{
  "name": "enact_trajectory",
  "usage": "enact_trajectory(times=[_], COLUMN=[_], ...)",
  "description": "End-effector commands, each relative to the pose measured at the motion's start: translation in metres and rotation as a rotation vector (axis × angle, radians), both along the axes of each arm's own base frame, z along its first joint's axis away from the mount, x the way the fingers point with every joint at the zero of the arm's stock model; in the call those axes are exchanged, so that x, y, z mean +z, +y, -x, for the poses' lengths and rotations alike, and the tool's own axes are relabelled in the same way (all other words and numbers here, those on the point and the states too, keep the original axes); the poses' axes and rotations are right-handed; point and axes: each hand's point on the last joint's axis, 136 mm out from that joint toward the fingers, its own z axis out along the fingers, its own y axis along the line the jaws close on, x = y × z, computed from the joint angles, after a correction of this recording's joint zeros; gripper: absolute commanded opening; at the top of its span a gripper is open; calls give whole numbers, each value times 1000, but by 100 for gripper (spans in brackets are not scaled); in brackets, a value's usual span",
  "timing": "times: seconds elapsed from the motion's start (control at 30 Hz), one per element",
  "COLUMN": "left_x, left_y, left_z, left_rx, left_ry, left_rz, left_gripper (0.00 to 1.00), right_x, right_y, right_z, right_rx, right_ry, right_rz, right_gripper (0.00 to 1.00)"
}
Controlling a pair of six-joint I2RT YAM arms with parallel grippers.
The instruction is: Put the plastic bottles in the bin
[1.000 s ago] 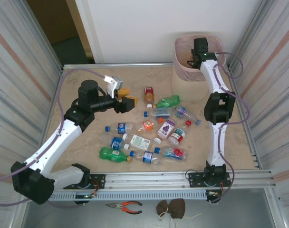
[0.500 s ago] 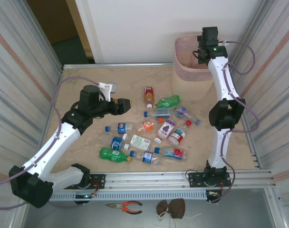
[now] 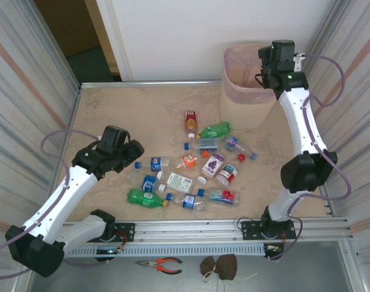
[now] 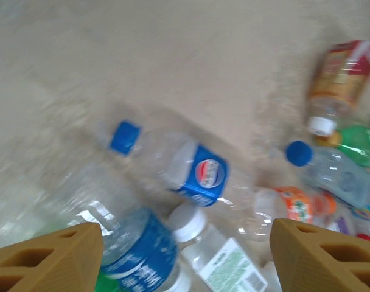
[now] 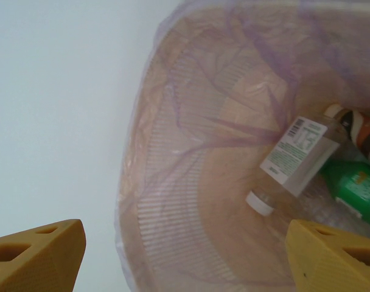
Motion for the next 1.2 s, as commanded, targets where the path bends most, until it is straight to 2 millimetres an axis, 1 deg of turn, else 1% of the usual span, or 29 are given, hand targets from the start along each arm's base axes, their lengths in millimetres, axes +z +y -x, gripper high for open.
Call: enact_trajectory(times=[0.0,0.13,0.3,0.47,0.6,0.77,0.83,1.0,1.17], left_x=[-30,-44,-62,-76,-86,-97,-103,-119,-132], left_y=[32,31,21,10,7,2,-1,-16,-15], left_z=[45,66,91,103,111,117,116,110,111], left_rx=[241,319,392,407,421,434,431,417,432], left_ry=[208,302,403,450,498,538,539,561,578], left_rz=[-38,21,143,228,254,281,295,368,361], left_gripper=[70,68,69,69,69,70,71,73,74], right_x=[18,17,16,17,17,21,22,26,29], right_y=[-3,-7,-14,-20,-22,-24,-24,-25,-26], right_z=[21,41,63,79,88,96,99,106,109], right_rx=[11,10,-4,-19,-26,-33,-36,-41,-39], right_ry=[-56,-59,-61,-68,-69,-73,-74,-84,-90], right_rz=[36,43,46,49,51,54,56,60,65], right_gripper=[84,84,83,84,84,83,83,83,83])
